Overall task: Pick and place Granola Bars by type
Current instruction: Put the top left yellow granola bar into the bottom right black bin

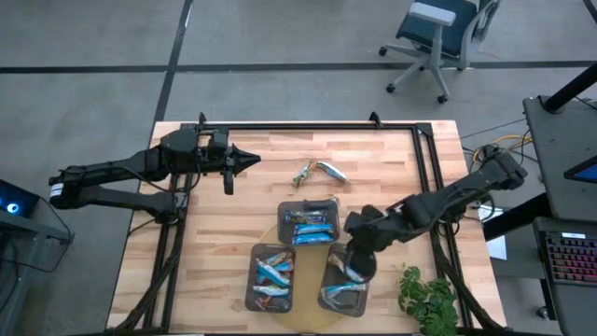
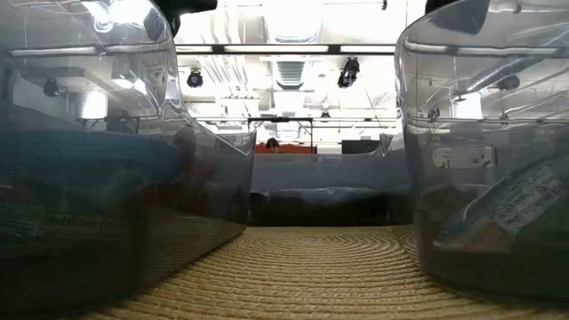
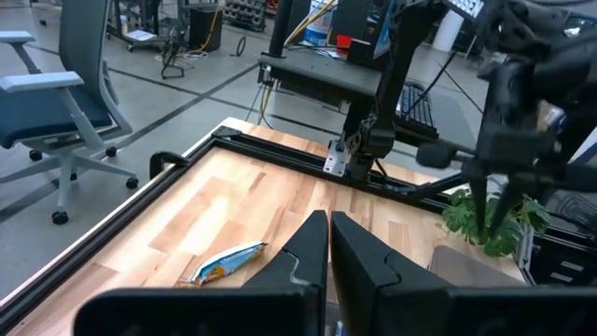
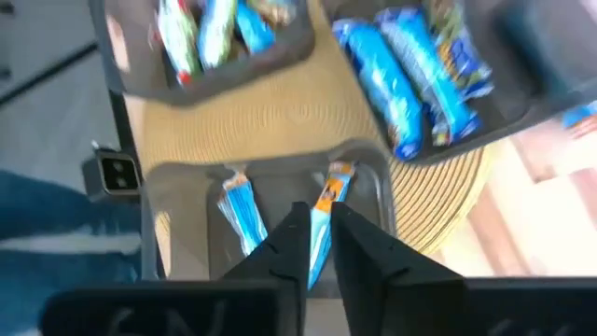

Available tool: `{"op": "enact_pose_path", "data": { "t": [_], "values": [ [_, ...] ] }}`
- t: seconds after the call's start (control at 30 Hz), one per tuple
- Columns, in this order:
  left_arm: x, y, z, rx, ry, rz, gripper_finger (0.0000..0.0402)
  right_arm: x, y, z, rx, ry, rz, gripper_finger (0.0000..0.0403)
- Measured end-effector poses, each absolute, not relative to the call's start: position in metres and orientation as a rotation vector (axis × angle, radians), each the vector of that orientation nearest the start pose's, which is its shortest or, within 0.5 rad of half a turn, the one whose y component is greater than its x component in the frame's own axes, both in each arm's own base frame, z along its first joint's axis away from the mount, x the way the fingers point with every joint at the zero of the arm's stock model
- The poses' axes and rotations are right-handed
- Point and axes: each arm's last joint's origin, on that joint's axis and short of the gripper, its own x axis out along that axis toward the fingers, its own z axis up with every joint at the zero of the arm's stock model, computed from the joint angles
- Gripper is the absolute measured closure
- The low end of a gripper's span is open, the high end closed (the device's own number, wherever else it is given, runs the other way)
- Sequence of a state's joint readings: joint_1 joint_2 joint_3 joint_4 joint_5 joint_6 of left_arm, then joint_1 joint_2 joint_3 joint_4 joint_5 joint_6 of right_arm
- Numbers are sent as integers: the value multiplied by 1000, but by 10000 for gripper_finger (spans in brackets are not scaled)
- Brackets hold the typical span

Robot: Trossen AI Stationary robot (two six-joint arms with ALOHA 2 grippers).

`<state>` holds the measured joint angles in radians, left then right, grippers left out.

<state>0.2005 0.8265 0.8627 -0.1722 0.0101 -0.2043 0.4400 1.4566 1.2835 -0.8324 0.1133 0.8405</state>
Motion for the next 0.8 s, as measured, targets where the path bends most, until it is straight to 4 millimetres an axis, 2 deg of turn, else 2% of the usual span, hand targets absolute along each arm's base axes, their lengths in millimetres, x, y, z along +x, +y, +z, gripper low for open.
{"op": "enact_pose_path", "data": {
  "t": [0.13,0.43,0.8],
  "values": [
    [176,36,353,-218,116,204,402,256,114,318,484,920,-157,392],
    [176,35,353,-206,117,203,402,232,91,351,419,742,-198,394],
    [176,36,356,-210,92,213,402,223,58,367,391,655,-264,394]
  ]
}}
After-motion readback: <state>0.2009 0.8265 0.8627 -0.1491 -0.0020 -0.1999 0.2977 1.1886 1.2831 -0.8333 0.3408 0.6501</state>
